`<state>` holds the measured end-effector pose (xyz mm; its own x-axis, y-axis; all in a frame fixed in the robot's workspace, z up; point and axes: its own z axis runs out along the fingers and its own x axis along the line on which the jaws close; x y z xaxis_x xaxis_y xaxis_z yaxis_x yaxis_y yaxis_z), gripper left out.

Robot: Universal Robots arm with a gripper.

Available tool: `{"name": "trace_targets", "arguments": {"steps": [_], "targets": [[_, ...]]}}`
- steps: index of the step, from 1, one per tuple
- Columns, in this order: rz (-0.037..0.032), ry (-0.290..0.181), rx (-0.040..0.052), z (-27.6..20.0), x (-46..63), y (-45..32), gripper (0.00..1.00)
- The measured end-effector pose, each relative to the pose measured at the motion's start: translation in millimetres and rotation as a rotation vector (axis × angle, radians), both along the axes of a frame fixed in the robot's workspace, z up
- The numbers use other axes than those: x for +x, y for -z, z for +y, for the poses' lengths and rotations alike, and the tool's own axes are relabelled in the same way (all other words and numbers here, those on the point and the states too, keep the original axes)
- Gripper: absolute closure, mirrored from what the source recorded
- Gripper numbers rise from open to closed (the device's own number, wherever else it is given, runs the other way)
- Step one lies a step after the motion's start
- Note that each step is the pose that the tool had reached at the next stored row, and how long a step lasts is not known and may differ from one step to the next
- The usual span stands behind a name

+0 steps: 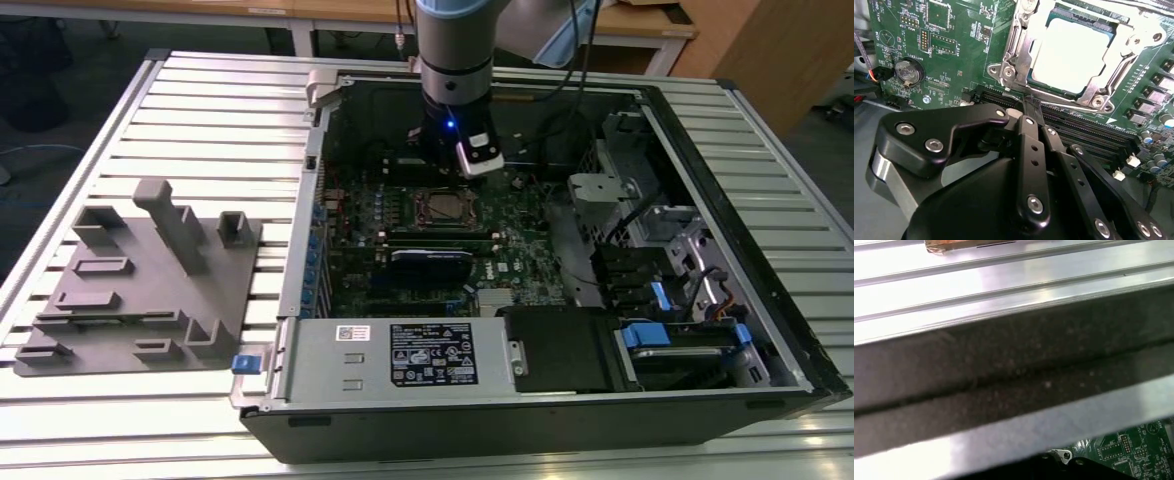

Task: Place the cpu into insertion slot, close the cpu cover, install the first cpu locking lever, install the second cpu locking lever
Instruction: 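Install the first cpu locking lever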

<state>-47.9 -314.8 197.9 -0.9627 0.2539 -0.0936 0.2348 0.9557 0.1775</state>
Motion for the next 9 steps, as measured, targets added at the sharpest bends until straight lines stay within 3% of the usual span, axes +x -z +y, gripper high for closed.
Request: {"name": "trace_targets", "arguments": {"steps": [9], "targets": [[0.0000, 0.018, 0.0001, 2.5, 0.0, 0.1, 0.89]]}}
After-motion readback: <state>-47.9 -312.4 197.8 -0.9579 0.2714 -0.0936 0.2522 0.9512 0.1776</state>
